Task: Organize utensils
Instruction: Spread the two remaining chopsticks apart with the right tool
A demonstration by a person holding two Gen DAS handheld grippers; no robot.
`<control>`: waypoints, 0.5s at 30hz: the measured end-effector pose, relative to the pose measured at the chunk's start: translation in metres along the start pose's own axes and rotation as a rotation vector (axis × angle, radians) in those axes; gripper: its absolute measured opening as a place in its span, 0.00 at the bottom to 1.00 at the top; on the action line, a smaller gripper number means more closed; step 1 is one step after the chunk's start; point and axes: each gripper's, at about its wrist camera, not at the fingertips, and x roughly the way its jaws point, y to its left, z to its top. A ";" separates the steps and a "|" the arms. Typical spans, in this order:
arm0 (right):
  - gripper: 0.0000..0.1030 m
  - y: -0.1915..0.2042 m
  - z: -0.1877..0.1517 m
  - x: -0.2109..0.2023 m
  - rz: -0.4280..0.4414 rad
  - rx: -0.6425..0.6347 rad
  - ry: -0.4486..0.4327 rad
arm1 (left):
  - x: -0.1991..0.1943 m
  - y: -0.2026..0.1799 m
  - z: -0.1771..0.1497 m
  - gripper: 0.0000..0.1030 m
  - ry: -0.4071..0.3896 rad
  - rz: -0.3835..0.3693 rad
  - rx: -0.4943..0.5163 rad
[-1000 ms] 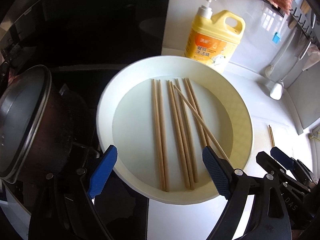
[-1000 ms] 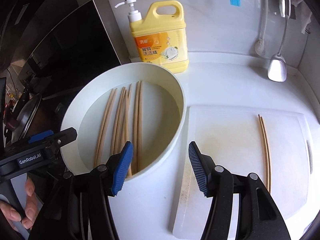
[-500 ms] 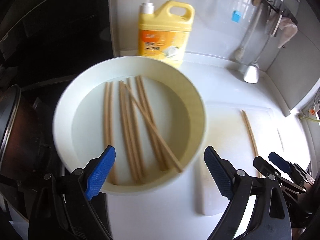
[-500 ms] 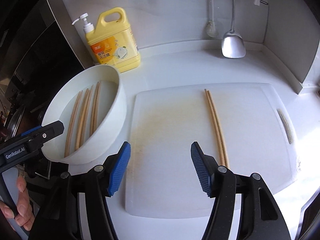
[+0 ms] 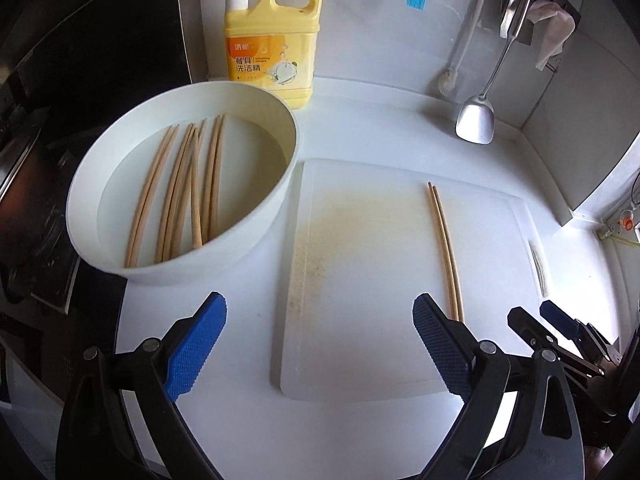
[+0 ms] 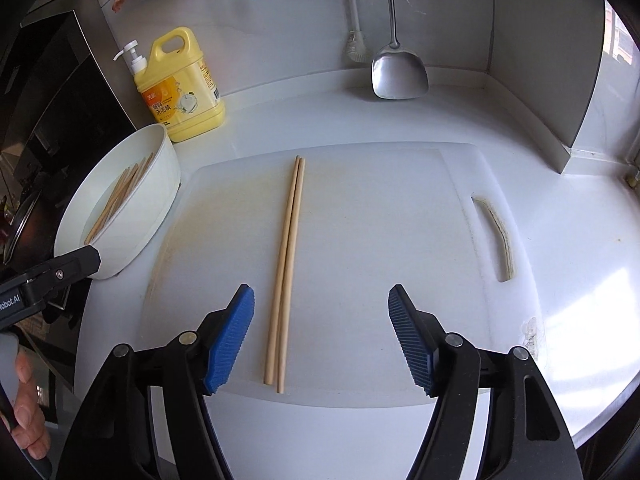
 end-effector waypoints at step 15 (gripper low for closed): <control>0.65 -0.002 -0.008 0.043 0.002 -0.066 -0.001 | 0.011 -0.019 -0.031 0.92 -0.026 0.079 -0.016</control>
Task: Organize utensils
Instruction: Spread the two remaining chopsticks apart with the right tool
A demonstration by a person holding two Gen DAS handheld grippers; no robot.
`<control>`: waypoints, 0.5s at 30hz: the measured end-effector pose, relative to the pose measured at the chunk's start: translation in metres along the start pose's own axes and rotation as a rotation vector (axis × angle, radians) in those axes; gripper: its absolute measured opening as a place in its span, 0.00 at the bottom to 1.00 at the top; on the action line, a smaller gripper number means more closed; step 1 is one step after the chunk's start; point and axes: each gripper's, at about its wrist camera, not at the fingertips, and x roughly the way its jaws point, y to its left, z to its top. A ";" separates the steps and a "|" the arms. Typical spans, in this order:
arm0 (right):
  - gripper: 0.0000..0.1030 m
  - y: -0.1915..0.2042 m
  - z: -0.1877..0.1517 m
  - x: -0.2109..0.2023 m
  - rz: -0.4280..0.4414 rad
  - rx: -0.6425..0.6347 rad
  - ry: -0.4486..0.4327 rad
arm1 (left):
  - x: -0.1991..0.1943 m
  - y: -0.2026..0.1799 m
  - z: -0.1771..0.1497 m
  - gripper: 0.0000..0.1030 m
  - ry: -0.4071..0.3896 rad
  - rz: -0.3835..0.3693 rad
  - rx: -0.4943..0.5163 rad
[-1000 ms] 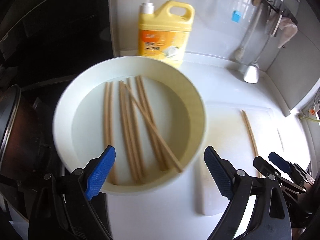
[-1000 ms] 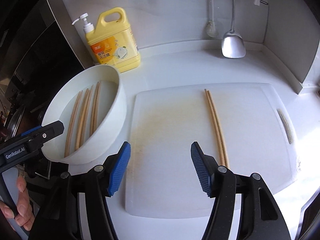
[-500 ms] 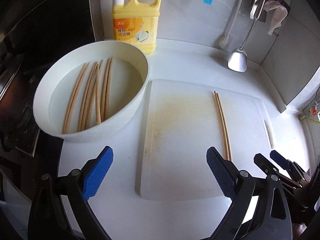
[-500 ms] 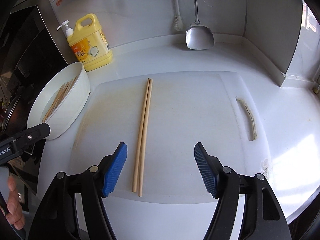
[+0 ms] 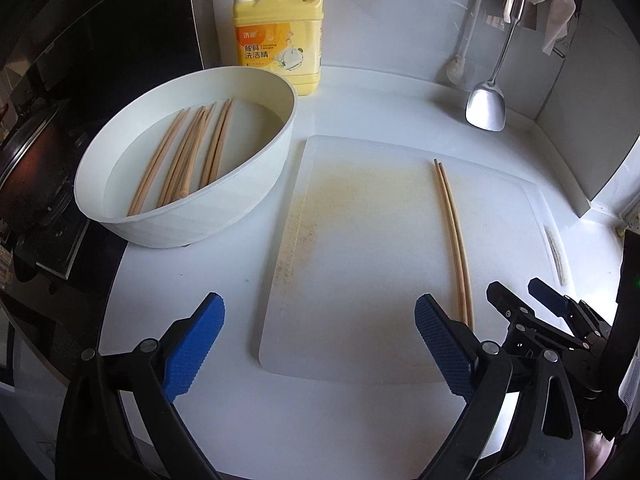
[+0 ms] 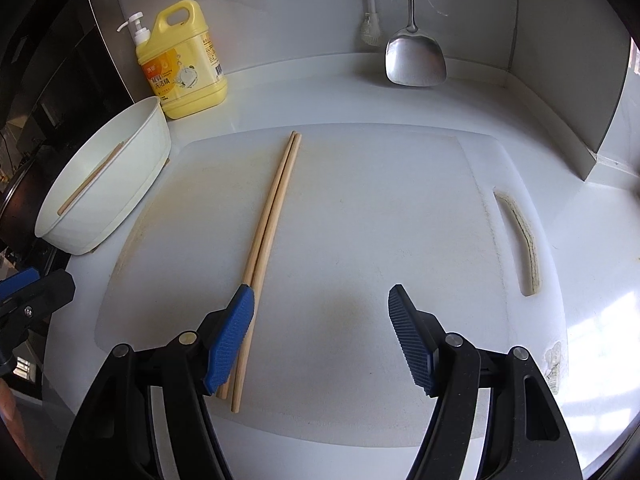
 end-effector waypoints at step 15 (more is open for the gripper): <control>0.65 0.016 0.004 0.014 -0.061 -0.066 -0.005 | 0.015 0.009 0.003 0.92 0.011 -0.016 -0.030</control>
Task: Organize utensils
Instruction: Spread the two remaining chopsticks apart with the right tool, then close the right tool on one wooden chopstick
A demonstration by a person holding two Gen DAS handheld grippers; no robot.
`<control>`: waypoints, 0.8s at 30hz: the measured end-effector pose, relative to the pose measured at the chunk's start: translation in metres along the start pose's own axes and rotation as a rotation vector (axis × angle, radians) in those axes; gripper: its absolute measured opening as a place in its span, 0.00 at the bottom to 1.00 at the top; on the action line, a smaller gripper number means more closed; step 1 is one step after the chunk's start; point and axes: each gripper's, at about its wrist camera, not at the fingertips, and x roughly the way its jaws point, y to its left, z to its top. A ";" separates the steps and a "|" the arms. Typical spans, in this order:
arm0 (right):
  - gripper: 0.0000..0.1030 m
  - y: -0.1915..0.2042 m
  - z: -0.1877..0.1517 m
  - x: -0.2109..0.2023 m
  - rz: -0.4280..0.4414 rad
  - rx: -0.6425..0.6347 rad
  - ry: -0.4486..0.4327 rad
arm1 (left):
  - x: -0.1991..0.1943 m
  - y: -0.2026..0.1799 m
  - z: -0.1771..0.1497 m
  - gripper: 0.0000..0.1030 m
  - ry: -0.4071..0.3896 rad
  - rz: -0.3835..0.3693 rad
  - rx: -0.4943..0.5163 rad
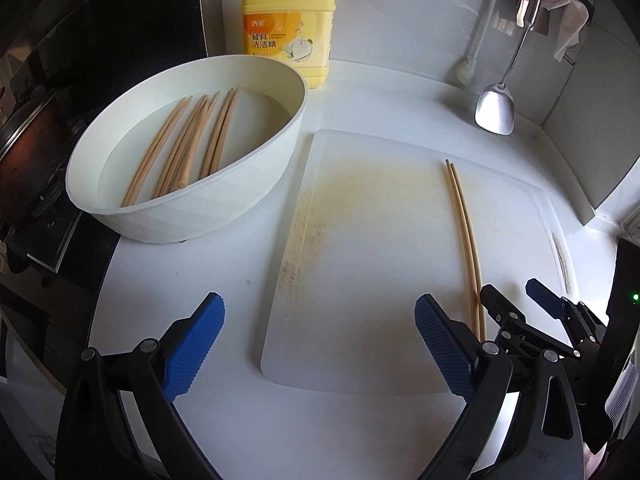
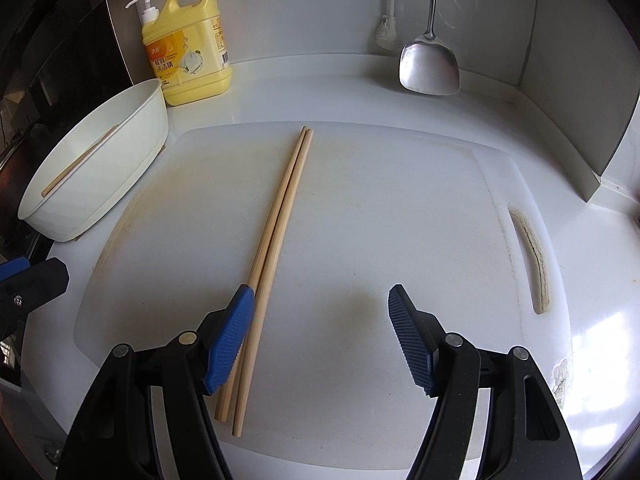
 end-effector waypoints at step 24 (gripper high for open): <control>0.48 -0.005 0.005 0.009 0.001 -0.094 -0.116 | 0.020 -0.027 -0.006 0.92 -0.063 -0.045 -0.003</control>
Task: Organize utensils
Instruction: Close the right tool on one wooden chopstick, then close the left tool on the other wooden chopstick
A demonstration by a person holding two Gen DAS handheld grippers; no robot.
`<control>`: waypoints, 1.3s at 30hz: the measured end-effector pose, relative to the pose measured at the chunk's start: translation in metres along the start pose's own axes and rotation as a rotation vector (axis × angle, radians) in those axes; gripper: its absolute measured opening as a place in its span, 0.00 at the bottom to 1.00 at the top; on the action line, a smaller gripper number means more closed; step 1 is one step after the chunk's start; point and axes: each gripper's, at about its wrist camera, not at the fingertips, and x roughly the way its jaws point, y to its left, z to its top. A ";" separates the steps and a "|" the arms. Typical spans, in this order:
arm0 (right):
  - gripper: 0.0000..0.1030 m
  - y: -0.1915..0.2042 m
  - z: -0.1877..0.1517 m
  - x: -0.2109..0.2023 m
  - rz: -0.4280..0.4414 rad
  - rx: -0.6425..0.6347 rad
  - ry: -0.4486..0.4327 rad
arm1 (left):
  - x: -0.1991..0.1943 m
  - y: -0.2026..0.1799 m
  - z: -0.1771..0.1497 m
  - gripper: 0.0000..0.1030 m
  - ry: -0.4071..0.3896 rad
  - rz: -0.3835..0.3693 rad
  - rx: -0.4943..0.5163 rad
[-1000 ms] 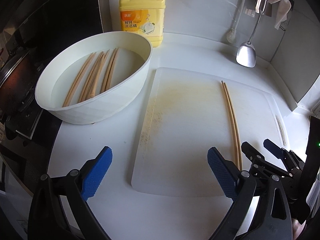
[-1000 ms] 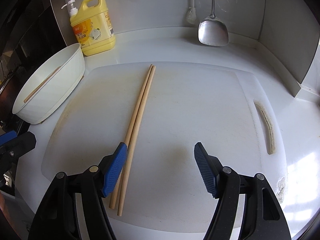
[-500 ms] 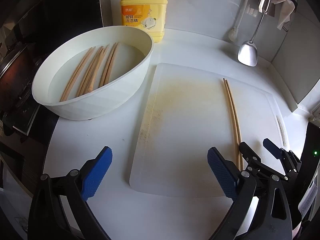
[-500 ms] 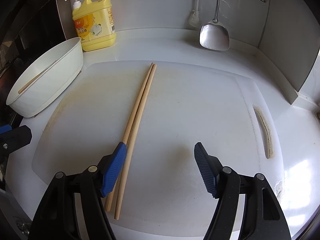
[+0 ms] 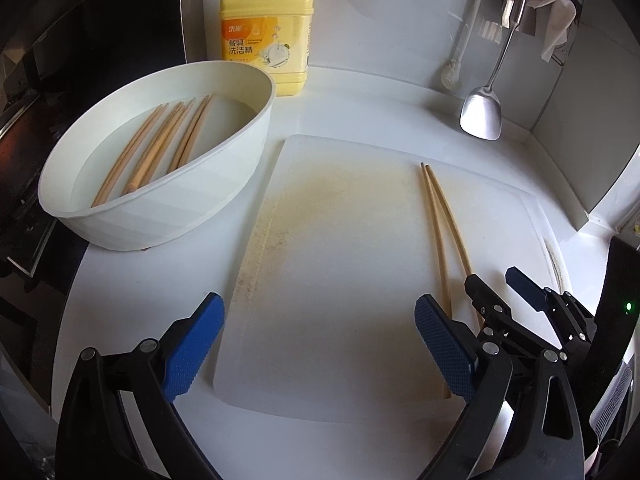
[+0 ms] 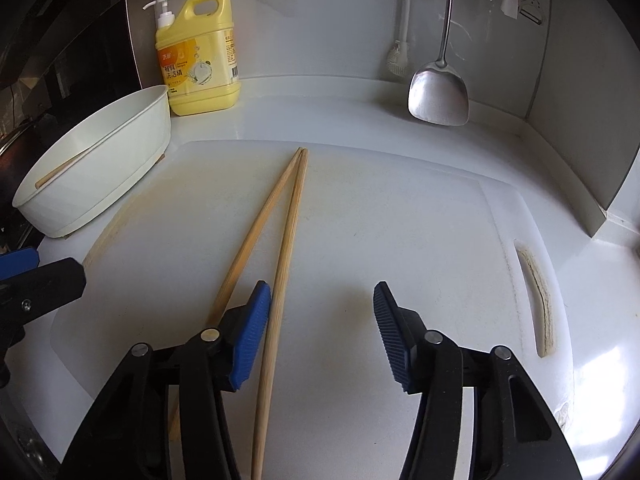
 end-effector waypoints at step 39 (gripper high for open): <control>0.18 -0.073 0.014 0.006 0.026 0.063 0.000 | 0.070 -0.073 0.015 0.92 0.042 0.089 0.027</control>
